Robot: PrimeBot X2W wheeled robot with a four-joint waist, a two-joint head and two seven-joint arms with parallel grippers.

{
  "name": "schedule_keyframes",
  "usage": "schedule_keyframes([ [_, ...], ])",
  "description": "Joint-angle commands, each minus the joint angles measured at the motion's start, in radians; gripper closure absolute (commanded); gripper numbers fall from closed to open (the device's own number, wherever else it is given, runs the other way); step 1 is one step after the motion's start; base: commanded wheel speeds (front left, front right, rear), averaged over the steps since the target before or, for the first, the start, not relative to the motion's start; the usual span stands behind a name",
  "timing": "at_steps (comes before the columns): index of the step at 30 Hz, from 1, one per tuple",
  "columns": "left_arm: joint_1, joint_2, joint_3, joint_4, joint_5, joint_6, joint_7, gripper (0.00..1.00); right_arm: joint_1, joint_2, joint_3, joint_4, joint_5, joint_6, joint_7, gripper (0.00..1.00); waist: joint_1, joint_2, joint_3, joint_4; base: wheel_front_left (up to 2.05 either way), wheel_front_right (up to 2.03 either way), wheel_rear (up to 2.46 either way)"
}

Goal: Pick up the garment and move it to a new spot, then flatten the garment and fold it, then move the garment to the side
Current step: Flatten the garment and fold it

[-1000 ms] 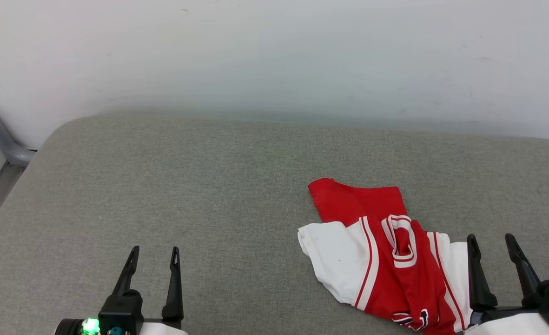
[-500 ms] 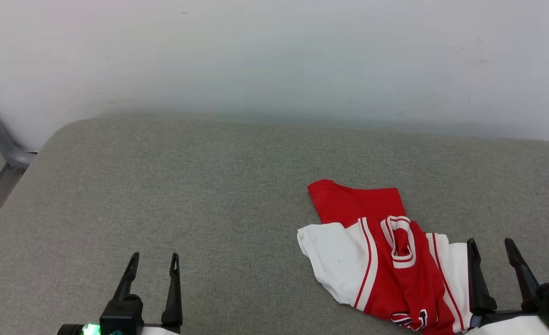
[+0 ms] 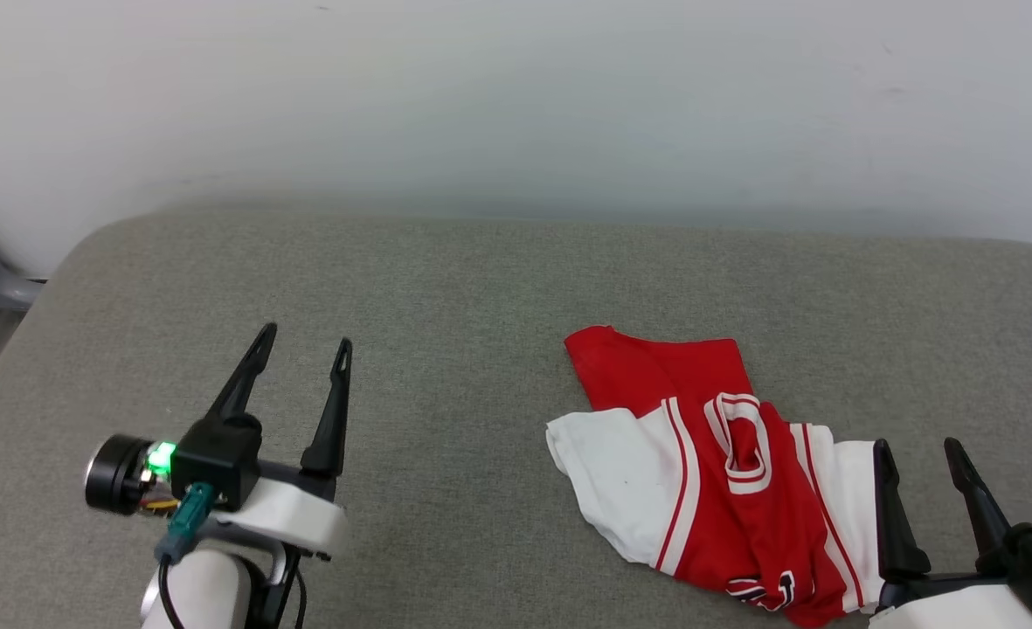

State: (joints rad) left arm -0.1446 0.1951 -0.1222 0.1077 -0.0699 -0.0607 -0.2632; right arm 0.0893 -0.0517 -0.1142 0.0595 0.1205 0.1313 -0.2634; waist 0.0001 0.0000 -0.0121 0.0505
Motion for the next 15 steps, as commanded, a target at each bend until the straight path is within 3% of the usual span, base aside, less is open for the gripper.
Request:
schedule_keyframes([
  [1, -0.041, 0.007, -0.007, 0.011, -0.013, -0.017, -0.002, 0.0, -0.013, 0.003, 0.002, -0.006, -0.006, -0.001, -0.002, 0.0, -0.0001, 0.0, 0.009, -0.011, 0.0, 0.0, 0.0],
  [7, -0.234, 0.065, -0.115, 0.12, -0.088, -0.067, 0.069, 0.0, -0.034, 0.003, 0.008, -0.012, -0.015, -0.001, -0.002, 0.0, -0.0001, 0.0, 0.04, -0.049, 0.0, 0.0, 0.0],
  [11, -0.331, 0.104, -0.231, 0.138, -0.164, -0.068, 0.159, 0.0, -0.042, 0.003, 0.009, -0.016, -0.017, -0.001, -0.002, 0.0, -0.0001, 0.0, 0.063, -0.067, 0.0, 0.0, 0.0],
  [15, -0.443, 0.161, -0.393, 0.166, -0.316, -0.068, 0.313, 0.0, -0.062, 0.003, 0.012, -0.017, -0.015, -0.001, -0.002, 0.0, -0.0001, 0.0, 0.091, -0.093, 0.0, 0.0, 0.0],
])
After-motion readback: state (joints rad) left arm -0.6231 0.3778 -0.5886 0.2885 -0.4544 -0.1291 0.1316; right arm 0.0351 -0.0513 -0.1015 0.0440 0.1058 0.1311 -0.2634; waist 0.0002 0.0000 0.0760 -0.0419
